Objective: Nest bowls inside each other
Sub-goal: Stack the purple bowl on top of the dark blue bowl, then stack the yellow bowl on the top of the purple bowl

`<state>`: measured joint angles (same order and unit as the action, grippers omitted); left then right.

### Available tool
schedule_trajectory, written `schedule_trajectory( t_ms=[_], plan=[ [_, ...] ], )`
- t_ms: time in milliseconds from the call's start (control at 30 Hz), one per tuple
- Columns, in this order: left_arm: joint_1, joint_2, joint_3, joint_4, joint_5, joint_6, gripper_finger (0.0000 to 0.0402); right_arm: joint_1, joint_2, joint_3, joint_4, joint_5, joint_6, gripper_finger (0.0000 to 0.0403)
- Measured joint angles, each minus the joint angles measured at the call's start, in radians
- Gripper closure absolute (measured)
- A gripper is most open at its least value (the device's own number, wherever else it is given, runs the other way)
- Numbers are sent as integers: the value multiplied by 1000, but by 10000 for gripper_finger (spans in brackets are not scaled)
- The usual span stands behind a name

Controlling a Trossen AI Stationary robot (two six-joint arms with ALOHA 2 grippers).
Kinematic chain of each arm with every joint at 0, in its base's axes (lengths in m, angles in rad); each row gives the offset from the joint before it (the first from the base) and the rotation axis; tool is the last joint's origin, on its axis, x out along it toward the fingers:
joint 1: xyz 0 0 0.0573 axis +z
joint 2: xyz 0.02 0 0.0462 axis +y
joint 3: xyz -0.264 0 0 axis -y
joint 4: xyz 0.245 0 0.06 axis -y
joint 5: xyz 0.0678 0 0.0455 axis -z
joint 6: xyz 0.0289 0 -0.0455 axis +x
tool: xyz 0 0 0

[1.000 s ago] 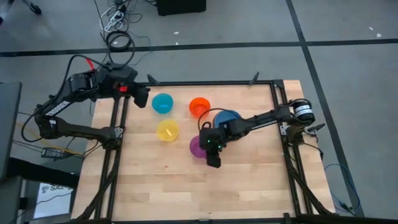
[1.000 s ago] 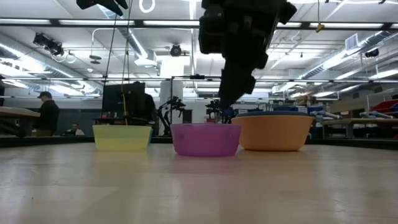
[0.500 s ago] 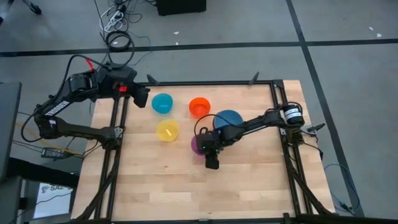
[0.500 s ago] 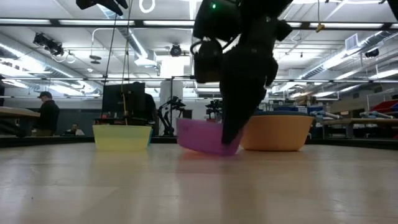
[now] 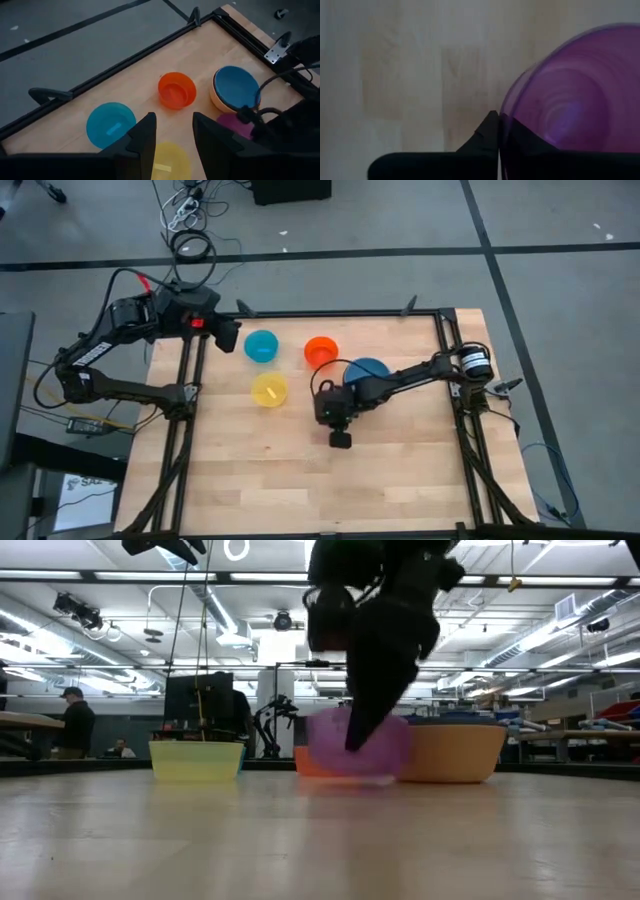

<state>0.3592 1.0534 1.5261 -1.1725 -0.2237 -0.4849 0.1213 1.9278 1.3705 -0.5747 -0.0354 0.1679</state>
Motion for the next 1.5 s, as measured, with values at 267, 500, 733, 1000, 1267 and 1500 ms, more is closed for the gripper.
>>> schedule_trajectory(
  t_ms=[267,500,733,1000,1267,1500],
  plan=[
    [0,0,0,-1,-12,5,265,-56,-94,130,-189,233,-20,402],
    [0,0,0,-1,-12,5,265,-167,-176,153,-437,288,97,402],
    [0,0,0,-1,-12,5,265,-222,-180,152,-519,94,170,402],
    [0,0,0,-2,-12,5,265,-220,-180,152,-531,62,294,370],
    [0,0,0,-2,-12,5,265,-190,-180,152,-527,31,332,325],
    [0,0,0,-2,-12,5,265,-187,-180,152,-527,32,376,298]
  ],
)
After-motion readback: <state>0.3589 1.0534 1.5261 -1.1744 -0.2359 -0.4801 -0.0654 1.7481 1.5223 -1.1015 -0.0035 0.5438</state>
